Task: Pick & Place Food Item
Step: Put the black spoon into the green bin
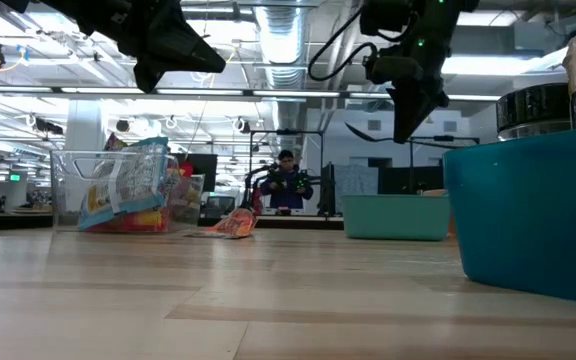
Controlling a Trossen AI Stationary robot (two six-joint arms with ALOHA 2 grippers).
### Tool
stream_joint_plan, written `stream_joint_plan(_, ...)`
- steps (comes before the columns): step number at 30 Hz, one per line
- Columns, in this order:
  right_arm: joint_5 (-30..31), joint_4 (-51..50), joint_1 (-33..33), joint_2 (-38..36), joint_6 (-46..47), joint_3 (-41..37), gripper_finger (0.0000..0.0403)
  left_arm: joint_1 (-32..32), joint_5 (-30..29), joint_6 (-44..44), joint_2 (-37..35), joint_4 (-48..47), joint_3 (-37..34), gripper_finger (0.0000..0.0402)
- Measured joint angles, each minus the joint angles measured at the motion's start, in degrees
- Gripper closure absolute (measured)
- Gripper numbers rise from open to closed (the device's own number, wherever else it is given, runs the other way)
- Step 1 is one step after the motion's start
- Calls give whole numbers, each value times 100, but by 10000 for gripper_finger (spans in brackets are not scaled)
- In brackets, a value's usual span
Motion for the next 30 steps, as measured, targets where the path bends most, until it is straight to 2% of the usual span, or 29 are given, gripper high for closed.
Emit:
stream_joint_plan(11, -350, 51, -218, 25, -157, 0, 392, 83, 0, 0, 1, 8, 0, 401)
stream_joint_plan(18, -581, 61, -157, 781, -396, 1, 392, 83, 1, 0, 0, 112, 2, 401)
stream_joint_plan(21, -498, 60, -208, 1065, -465, 23, 392, 83, 1, 0, 0, 112, 2, 401)
stream_joint_plan(30, -519, -682, -512, 1858, -671, 773, 392, 83, 0, 0, 0, 123, 2, 401)
